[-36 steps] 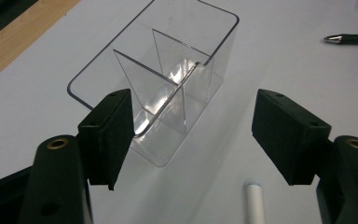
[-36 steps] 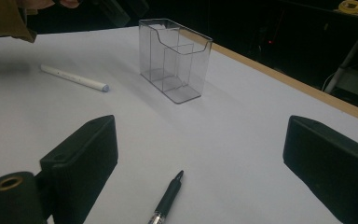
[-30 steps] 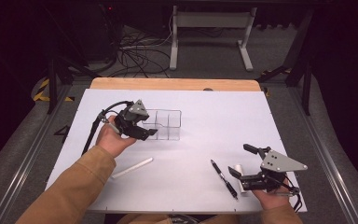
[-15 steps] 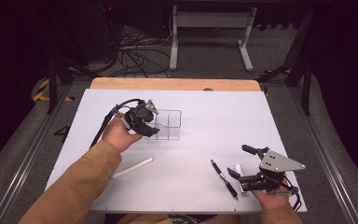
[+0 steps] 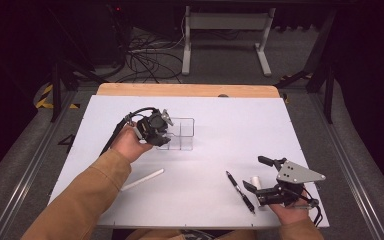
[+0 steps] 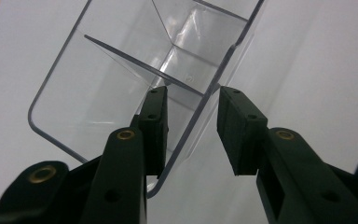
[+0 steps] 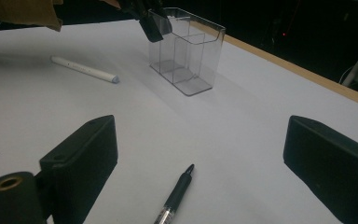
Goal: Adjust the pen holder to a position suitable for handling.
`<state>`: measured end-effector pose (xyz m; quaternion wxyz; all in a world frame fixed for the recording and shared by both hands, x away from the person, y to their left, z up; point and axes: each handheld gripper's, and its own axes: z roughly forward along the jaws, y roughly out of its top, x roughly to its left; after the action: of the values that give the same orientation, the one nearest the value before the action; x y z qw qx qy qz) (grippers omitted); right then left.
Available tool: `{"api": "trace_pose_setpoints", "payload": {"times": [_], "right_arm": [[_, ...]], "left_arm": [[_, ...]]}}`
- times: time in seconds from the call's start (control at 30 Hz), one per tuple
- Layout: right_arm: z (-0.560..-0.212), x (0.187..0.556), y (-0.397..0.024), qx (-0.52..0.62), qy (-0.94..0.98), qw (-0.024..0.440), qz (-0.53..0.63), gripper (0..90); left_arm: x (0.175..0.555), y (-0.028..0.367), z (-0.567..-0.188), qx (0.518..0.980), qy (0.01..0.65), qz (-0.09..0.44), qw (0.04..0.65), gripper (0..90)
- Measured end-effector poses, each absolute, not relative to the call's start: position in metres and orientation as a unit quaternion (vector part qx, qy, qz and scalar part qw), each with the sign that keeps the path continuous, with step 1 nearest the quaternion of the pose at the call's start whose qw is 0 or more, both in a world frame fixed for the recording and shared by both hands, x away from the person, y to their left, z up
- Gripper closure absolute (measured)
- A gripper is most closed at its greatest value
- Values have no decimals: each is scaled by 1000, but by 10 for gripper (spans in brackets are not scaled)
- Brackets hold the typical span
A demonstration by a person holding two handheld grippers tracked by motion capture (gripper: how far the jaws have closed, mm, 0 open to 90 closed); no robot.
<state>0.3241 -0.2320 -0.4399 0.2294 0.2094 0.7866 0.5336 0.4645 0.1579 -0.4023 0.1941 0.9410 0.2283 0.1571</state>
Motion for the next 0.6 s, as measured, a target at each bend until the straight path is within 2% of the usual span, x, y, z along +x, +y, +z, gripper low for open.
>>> {"api": "trace_pose_setpoints", "payload": {"times": [0.23, 0.37, 0.5, 0.6], "right_arm": [[-441, 325, -232, 209, 787, 226, 535, 101], [-442, 326, -231, 209, 787, 221, 537, 102], [-442, 326, -231, 209, 787, 219, 538, 101], [-442, 326, -232, 210, 786, 219, 539, 101]], "left_arm": [[459, 158, -400, 952, 198, 143, 186, 734], [456, 157, -396, 959, 173, 114, 195, 845], [449, 151, -392, 961, 155, 125, 193, 878], [445, 148, -388, 963, 135, 112, 206, 875]]}}
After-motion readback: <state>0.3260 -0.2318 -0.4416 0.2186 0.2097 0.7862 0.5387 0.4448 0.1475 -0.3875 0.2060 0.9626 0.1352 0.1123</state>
